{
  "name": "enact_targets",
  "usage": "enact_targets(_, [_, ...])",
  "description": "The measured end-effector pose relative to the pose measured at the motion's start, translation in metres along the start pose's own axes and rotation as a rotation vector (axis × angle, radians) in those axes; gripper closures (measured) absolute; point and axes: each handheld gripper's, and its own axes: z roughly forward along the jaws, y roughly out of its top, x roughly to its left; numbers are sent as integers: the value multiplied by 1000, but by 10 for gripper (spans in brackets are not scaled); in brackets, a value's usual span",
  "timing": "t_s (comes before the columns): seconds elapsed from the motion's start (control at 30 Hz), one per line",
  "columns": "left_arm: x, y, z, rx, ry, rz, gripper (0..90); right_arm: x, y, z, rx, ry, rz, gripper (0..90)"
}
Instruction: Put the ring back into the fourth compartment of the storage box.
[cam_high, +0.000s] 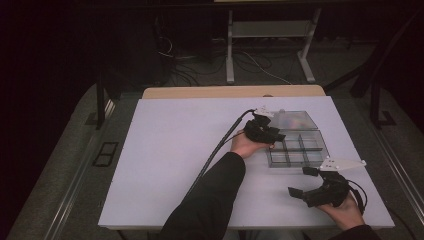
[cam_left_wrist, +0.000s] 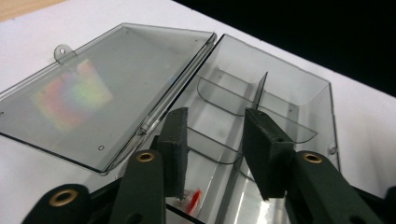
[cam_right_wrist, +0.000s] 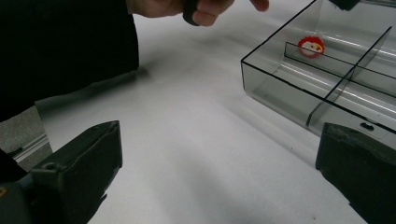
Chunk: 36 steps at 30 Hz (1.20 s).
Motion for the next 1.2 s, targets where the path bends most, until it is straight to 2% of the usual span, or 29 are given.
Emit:
enact_targets(0.4, [-10, 16, -33, -23, -13, 21, 477, -1, -1, -1, -1, -4, 2, 0])
enact_targets(0.73, [-10, 20, -64, -22, -32, -15, 376, 0, -1, -1, -1, -7, 6, 0])
enact_targets(1.03, [-9, 19, -94, -34, -22, -21, 335, 0, -1, -1, 1, -7, 11, 0])
enact_targets(1.2, [-11, 18, -109, -43, -31, -31, 299, 0, -1, -1, 1, -8, 12, 0])
